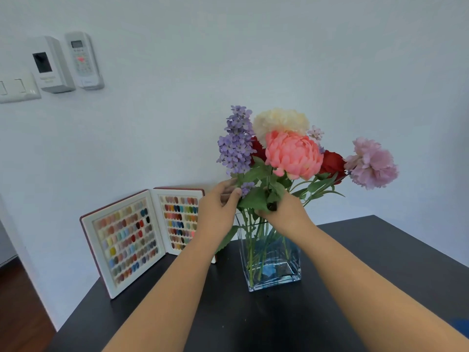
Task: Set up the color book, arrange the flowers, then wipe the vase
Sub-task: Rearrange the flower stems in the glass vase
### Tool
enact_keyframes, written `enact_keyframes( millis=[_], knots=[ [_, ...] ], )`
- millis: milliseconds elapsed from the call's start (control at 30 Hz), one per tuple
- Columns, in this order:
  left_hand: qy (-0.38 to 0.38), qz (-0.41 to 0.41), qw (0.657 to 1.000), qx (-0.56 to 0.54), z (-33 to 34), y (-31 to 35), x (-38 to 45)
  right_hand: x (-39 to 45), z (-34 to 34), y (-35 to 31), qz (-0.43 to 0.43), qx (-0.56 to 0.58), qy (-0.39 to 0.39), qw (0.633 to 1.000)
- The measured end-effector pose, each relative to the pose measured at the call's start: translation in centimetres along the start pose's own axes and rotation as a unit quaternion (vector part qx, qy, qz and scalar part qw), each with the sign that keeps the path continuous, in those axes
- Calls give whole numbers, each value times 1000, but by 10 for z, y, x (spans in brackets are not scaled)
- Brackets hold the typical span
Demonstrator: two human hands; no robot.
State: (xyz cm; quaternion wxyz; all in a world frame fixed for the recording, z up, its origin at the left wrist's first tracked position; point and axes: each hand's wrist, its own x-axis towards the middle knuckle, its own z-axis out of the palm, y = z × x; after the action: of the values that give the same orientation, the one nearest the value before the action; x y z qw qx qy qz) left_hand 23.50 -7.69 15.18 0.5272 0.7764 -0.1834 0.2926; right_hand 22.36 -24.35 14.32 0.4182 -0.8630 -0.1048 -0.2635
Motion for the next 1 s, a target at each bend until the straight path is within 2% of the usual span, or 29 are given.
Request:
enact_keyframes(
  millis=[67,167,267,367,467,567,667,733,833,1000],
  knots=[
    [36,28,999,-4,0,3,-9,-9,-2,4,-10,39,9,999],
    [115,142,983,29,2,13,-26,-15,-6,6,8,183,8,983],
    [86,207,973,61,14,21,-41,-9,-11,2,16,304,11,952],
    [39,180,977,105,24,20,-41,-2,-17,-3,-9,306,15,952],
    [44,163,973,157,28,18,-35,-1,-19,-5,-16,297,21,955],
    [48,176,963,200,31,18,-30,-3,-19,-6,-28,316,-7,948],
    [75,180,964,183,26,17,-23,-4,-23,-5,-27,326,-23,945],
    [67,170,968,174,23,17,-18,-4,-26,-3,-18,333,-21,943],
    [43,143,979,136,21,22,-18,-3,-27,2,-7,310,5,951],
    [7,131,980,151,25,24,-20,1,-24,3,21,281,66,957]
  ],
)
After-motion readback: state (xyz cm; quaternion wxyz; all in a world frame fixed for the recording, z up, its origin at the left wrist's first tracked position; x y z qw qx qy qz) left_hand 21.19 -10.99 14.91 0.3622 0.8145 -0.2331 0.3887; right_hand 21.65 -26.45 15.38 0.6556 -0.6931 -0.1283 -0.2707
